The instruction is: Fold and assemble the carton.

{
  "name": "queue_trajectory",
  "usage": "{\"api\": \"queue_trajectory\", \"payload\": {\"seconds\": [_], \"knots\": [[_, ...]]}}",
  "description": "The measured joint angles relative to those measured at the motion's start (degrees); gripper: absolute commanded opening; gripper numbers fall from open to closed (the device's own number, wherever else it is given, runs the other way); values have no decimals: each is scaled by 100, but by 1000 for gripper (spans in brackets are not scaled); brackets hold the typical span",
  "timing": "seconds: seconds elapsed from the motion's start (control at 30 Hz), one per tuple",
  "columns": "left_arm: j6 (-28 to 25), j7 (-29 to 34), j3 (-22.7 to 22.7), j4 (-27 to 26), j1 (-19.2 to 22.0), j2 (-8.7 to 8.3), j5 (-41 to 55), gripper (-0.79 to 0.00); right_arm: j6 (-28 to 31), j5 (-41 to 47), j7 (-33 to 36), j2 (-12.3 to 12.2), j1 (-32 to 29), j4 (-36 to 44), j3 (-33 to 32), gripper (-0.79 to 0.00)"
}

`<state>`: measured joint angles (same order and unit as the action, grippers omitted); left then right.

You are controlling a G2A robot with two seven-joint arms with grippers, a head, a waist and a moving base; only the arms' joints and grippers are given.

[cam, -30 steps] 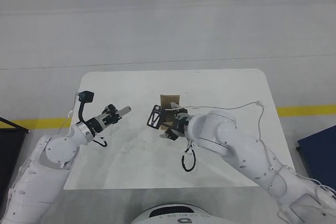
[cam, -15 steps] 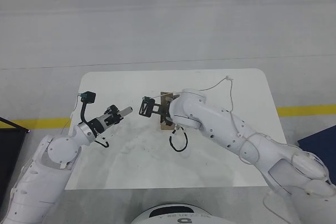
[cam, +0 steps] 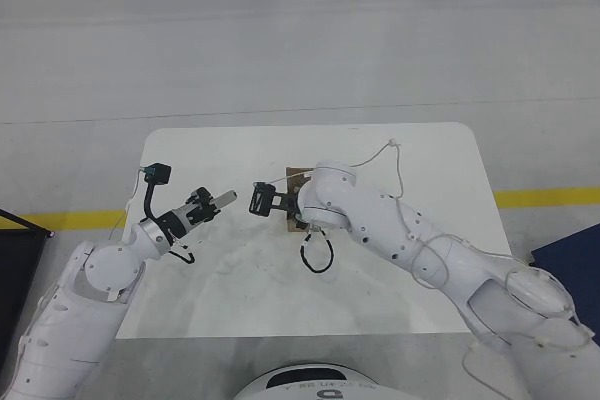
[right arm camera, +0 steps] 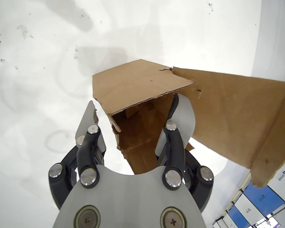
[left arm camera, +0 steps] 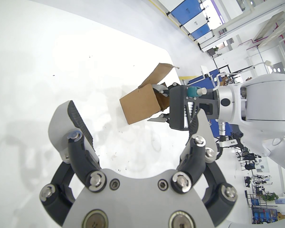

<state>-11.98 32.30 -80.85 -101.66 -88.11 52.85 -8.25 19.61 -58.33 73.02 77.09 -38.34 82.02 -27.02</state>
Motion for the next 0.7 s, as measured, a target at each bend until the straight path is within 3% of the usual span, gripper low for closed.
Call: {"api": "queue_trajectory", "payload": {"seconds": [0.07, 0.13, 0.37, 0.7], "knots": [[0, 0, 0, 0, 0, 0, 0, 0, 133, 180, 1, -43, -72, 54, -121, -730], [0, 0, 0, 0, 0, 0, 0, 0, 214, 261, 54, -105, -179, 144, -243, -785], [0, 0, 0, 0, 0, 0, 0, 0, 322, 179, 261, -396, -667, 730, -776, -785], [0, 0, 0, 0, 0, 0, 0, 0, 683, -119, 487, -1009, -1725, 1870, -1783, -785]]}}
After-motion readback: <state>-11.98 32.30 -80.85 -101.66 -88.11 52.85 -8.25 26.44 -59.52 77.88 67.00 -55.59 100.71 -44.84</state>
